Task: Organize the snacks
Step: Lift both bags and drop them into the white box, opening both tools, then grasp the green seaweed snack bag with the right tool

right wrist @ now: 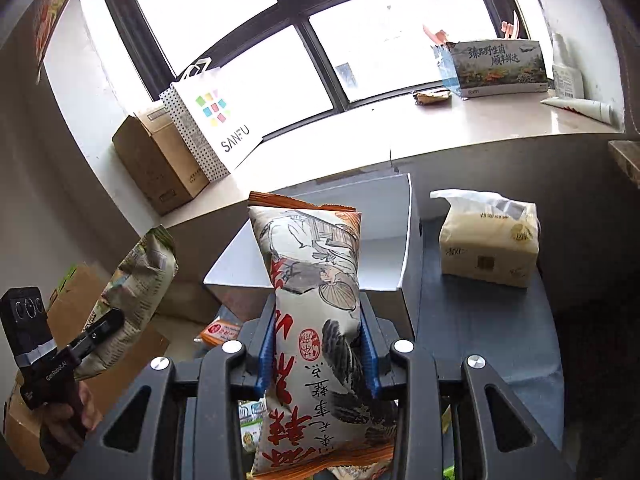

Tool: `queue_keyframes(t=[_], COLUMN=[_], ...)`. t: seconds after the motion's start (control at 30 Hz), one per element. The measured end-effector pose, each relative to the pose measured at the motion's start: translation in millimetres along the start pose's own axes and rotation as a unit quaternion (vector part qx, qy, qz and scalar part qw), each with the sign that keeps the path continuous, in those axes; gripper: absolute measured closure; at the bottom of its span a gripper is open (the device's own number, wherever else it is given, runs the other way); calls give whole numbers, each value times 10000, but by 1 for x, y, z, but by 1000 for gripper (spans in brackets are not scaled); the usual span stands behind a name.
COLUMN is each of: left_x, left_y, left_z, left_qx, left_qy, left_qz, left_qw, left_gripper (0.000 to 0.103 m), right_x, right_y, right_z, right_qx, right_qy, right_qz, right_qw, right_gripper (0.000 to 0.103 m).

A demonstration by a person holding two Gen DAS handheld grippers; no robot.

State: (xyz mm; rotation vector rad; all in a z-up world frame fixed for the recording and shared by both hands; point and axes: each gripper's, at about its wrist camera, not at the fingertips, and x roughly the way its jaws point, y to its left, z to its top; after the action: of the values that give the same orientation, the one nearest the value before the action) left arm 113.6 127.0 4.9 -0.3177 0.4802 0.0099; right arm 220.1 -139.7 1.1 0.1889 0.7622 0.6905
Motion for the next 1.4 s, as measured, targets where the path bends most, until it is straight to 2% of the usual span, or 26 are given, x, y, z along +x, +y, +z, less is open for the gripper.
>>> queue_keyframes(t=[0.17, 0.33, 0.4, 0.43, 0.47, 0.5, 0.6, 0.7, 0.9, 1.07, 1.13, 1.27, 1.33, 1.4], left_x=[75, 138, 154, 159, 160, 157, 144, 125, 75, 24, 5, -32, -44, -53], left_y=[1, 15, 20, 24, 26, 28, 31, 34, 30, 29, 25, 25, 31, 37], left_z=[46, 66, 69, 70, 71, 71, 72, 71, 55, 22, 6, -35, -56, -73], left_qx=[53, -48, -69, -88, -112, -135, -186, -134, 206, 228, 320, 426, 323, 165], left_qy=[231, 523, 657, 710, 669, 562, 519, 417, 116, 1, 131, 281, 419, 532], left_qz=[363, 779, 923, 1005, 1048, 1041, 982, 1039, 703, 255, 165, 105, -32, 40], left_qw=[9991, 9956, 9935, 9924, 9922, 9929, 9936, 9936, 9972, 9994, 9993, 9986, 9986, 9984], left_gripper=[63, 61, 36, 9, 0, 0, 0, 0, 0, 0, 0, 0, 0, 0], right_x=[53, 113, 128, 132, 134, 133, 118, 100, 50, 8, -7, -19, -13, -5], right_y=[1, -13, -18, -21, -25, -29, -31, -27, -3, 21, 31, 51, 62, 71], right_z=[47, 72, 78, 81, 83, 85, 84, 79, 58, 24, 6, -40, -65, -90], right_qx=[289, 496, 458, 494, 583, 691, 770, 619, 38, -337, -469, -915, -1314, -1740], right_qy=[97, 476, 513, 530, 515, 434, 232, -20, -567, -581, -636, -399, -99, 78], right_qz=[-407, -710, -788, -838, -888, -852, -527, -374, -232, 196, 344, 562, 390, 109], right_qw=[9987, 9951, 9945, 9938, 9930, 9930, 9954, 9974, 9981, 9975, 9963, 9934, 9905, 9847], right_gripper=[65, 64, 57, 36, 9, 0, 0, 0, 0, 0, 0, 0, 0, 0])
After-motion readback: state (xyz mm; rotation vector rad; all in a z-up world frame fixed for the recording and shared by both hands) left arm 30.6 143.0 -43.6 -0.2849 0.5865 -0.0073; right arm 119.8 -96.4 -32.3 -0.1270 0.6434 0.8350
